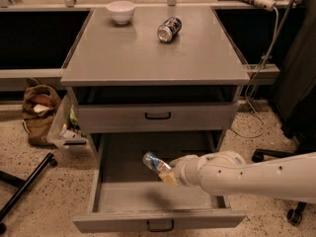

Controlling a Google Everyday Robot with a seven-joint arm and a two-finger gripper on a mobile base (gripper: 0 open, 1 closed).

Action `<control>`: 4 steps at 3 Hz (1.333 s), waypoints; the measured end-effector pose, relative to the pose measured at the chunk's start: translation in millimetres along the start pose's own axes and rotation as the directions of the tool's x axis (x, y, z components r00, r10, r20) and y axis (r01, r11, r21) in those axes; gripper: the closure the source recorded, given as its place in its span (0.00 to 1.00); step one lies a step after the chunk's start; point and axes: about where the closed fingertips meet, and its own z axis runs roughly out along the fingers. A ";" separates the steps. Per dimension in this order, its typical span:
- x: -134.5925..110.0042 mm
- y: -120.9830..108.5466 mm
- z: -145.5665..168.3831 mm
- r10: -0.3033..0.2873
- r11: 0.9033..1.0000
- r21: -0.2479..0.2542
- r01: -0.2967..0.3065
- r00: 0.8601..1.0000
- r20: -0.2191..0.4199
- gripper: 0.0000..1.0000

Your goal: Place redbull can into middle drawer

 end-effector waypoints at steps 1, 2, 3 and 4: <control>0.1 0.1 0.5 0.000 1.000 0.000 0.000 1.000 0.001 1.00; 3.4 -1.3 5.7 0.005 1.000 -0.002 -0.005 1.000 0.001 1.00; 30.0 -7.3 58.3 0.024 1.000 -0.018 -0.024 1.000 -0.003 1.00; 53.3 4.7 113.4 0.041 0.998 -0.054 -0.042 0.999 -0.005 1.00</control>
Offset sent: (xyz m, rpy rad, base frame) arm 0.0320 0.0108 -0.1257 0.0411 0.0475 -0.0504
